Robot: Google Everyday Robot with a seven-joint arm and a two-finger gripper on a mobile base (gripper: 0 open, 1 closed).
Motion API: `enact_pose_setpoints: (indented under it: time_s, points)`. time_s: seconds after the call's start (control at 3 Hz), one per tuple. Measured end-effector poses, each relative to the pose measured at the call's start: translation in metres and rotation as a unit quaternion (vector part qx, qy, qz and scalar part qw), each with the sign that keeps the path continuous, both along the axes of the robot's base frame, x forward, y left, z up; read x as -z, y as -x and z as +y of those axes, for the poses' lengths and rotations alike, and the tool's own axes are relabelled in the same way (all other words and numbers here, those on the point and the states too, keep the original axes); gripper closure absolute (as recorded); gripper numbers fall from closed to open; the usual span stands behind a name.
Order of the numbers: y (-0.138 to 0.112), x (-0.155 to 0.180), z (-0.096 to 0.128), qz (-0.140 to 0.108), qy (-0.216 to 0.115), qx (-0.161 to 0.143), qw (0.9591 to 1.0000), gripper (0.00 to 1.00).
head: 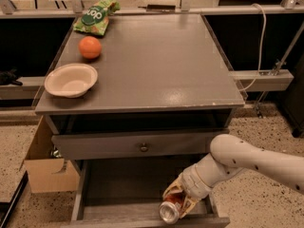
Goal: Place coke can into middle drawer
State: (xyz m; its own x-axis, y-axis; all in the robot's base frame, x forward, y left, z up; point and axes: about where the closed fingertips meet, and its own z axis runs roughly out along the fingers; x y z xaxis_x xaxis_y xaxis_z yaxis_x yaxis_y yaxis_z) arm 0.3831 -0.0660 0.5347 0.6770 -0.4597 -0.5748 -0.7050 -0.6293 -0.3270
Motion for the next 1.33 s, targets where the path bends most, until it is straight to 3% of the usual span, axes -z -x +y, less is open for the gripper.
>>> enact_pose_setpoints:
  time_s: [0.33,0.67,1.0,1.33]
  points:
    - [0.000,0.000,0.000,0.000,0.000,0.000,1.0000,1.00]
    - [-0.007,0.017,0.005,0.004,-0.030,0.004,0.9995,1.00]
    - [-0.019,0.056,0.014,0.022,-0.073,0.014,0.9970,1.00]
    - [-0.017,0.068,0.018,0.031,-0.081,0.020,0.9961,1.00]
